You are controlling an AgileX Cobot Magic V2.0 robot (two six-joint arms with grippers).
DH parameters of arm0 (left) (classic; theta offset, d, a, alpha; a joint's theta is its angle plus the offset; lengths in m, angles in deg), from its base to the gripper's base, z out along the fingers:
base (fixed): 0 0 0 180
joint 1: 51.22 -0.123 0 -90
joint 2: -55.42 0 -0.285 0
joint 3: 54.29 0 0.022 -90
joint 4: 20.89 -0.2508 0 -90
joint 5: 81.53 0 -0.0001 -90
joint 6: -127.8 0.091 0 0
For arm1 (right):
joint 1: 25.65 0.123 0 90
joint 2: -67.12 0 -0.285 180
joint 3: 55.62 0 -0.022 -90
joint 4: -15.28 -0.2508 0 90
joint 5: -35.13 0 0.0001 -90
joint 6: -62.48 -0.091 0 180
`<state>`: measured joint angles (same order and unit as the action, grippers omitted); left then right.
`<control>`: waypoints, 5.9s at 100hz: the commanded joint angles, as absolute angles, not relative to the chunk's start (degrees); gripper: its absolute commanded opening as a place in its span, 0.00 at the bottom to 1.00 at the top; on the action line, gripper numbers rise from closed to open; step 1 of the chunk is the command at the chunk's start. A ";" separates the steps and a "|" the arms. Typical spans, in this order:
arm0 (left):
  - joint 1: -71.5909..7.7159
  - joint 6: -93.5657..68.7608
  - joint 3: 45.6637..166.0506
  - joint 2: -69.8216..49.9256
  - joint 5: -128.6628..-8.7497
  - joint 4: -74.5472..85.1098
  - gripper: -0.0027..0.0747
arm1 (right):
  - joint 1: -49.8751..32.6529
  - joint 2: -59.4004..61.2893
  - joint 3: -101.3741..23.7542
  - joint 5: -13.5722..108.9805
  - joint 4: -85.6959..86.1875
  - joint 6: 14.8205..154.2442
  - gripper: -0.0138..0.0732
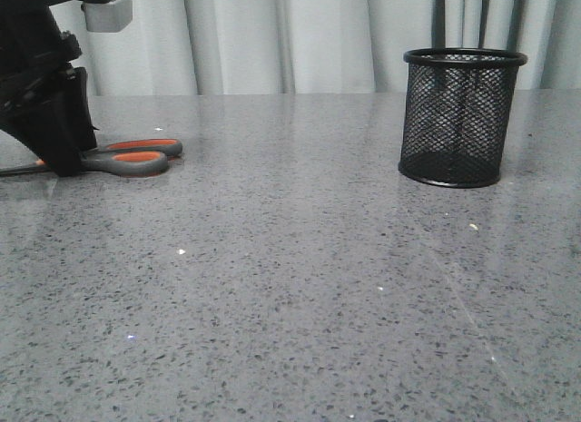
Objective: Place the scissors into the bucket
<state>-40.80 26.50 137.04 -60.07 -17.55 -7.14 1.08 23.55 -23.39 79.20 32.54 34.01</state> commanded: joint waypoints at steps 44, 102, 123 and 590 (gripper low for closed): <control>-40.77 20.98 139.53 -58.56 -16.57 -5.65 0.15 | 1.20 23.09 -25.46 75.81 34.37 34.38 0.71; -40.21 17.37 143.47 -46.52 -23.11 0.24 0.13 | 1.25 23.09 -25.46 61.73 14.52 46.83 0.71; -34.64 17.37 143.47 -39.76 -29.02 0.37 0.13 | 1.25 22.57 -25.46 57.98 -12.55 69.92 0.71; -6.58 -18.90 117.16 8.58 -43.42 -17.28 0.25 | -17.94 -25.87 -66.43 85.53 0.49 87.50 0.56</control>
